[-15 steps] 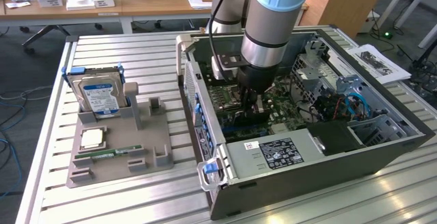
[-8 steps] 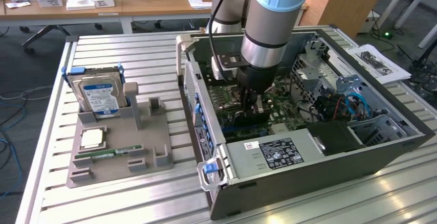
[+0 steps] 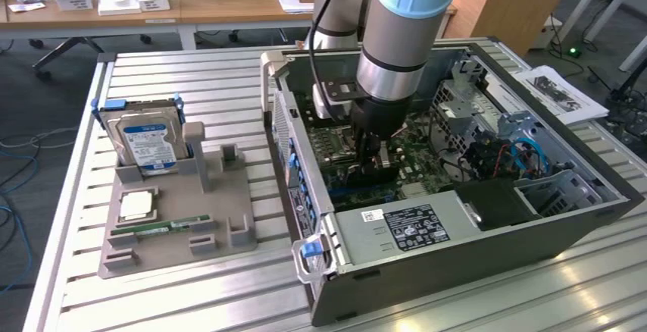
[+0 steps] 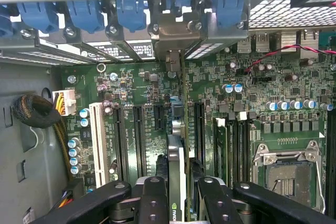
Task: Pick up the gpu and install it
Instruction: 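Insert the gpu into the slot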
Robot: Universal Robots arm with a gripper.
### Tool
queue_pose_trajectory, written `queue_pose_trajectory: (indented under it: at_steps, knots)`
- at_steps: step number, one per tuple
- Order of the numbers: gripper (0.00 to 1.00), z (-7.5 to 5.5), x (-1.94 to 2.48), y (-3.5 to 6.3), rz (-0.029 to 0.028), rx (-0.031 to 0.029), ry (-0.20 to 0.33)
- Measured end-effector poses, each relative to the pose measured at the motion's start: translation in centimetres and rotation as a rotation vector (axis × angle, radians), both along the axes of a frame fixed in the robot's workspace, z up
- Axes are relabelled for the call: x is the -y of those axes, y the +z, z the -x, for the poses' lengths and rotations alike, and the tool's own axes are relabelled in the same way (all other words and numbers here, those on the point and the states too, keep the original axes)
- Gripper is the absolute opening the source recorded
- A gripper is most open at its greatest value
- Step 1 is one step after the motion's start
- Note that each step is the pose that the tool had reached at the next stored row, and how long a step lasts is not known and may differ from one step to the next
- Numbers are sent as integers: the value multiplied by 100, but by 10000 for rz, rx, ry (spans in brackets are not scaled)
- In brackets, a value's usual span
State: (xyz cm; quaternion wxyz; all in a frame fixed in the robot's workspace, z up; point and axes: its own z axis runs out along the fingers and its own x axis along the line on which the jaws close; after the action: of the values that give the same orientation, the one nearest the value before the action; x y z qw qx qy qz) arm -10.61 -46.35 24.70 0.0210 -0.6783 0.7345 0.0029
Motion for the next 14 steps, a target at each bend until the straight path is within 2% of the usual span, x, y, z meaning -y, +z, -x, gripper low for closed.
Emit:
queue_pose_trajectory:
  at_steps: [8,10,11,12,13,14]
  knots:
    - [27,0,0,-1,-2,0,0]
    - [28,2,-2,-8,-18,5,-4]
    - [34,1,-2,-7,-14,7,-4]
    - [34,1,-1,-2,-4,0,-2]
    - [40,1,0,-1,-3,0,-1]
    - [40,0,0,-1,-3,0,0]
